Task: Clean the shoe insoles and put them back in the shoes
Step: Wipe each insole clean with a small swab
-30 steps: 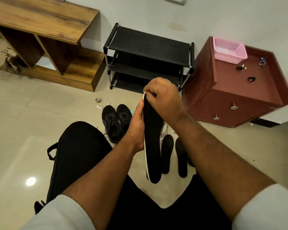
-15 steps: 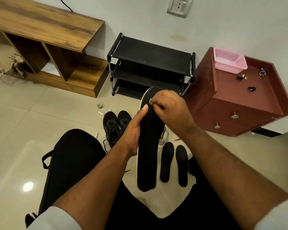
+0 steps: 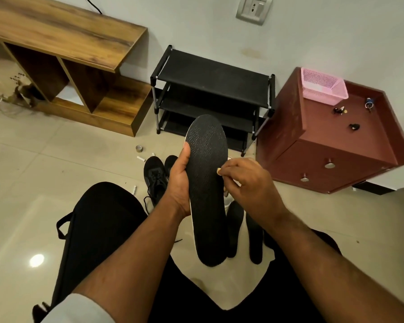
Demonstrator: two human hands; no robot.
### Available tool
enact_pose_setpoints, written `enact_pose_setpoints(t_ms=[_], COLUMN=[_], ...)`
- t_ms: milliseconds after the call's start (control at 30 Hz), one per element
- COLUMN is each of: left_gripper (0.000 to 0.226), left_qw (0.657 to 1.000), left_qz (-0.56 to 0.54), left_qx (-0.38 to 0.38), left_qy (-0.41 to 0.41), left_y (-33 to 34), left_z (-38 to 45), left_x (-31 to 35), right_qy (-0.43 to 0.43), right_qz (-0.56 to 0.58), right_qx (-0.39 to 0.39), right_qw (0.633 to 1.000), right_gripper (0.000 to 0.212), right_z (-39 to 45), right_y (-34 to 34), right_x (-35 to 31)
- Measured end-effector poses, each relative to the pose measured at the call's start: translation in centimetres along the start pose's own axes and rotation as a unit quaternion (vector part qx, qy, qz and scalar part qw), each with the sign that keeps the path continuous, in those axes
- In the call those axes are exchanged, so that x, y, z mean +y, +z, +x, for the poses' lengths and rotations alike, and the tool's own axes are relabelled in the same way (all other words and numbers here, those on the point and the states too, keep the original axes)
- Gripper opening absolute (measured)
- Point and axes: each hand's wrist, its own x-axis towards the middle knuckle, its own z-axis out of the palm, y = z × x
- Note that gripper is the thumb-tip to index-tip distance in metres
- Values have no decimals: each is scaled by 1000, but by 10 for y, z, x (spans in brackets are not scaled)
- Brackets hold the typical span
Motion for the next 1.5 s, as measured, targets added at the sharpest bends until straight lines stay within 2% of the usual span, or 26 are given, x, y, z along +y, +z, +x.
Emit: enact_pose_setpoints(t_ms=[200,333,467,600,700,900,967,1133,1300,1367,1433,1500], left_gripper=[74,78,74,73,64,62,63,86,69,68,65,58], left_qw=[997,998,999,1000,1000,998,997,994,990,988,988,988], left_qz=[20,10,-30,-12,-8,13,24,72,118,127,127,137], left_qx=[-65,-52,-14,-1,-10,-41,-50,-54,-60,-69,-77,-74], left_qy=[-37,-16,20,9,-6,-44,-48,-58,-50,-48,-38,-23], left_y=[4,2,-1,0,3,8,10,13,14,14,12,11], left_z=[-3,-1,3,5,3,-2,-3,0,1,2,3,3], left_x=[-3,-3,1,1,1,4,2,2,1,2,3,3], right_qy=[40,19,-15,-9,16,47,42,38,56,76,73,33], right_qz=[-26,-20,21,28,35,35,31,22,36,47,51,41], right_qx=[-1,-36,-86,-40,-5,56,54,29,59,62,52,16], right_qw=[999,999,996,999,999,997,997,999,996,994,995,999], right_gripper=[11,11,18,16,11,10,10,11,11,11,10,11], right_z=[43,47,3,-3,22,75,82,79,83,87,89,89], right_y=[-19,-21,-4,0,-11,-28,-30,-19,-17,-20,-24,-24], right_x=[19,16,-5,1,14,30,32,27,23,22,20,15])
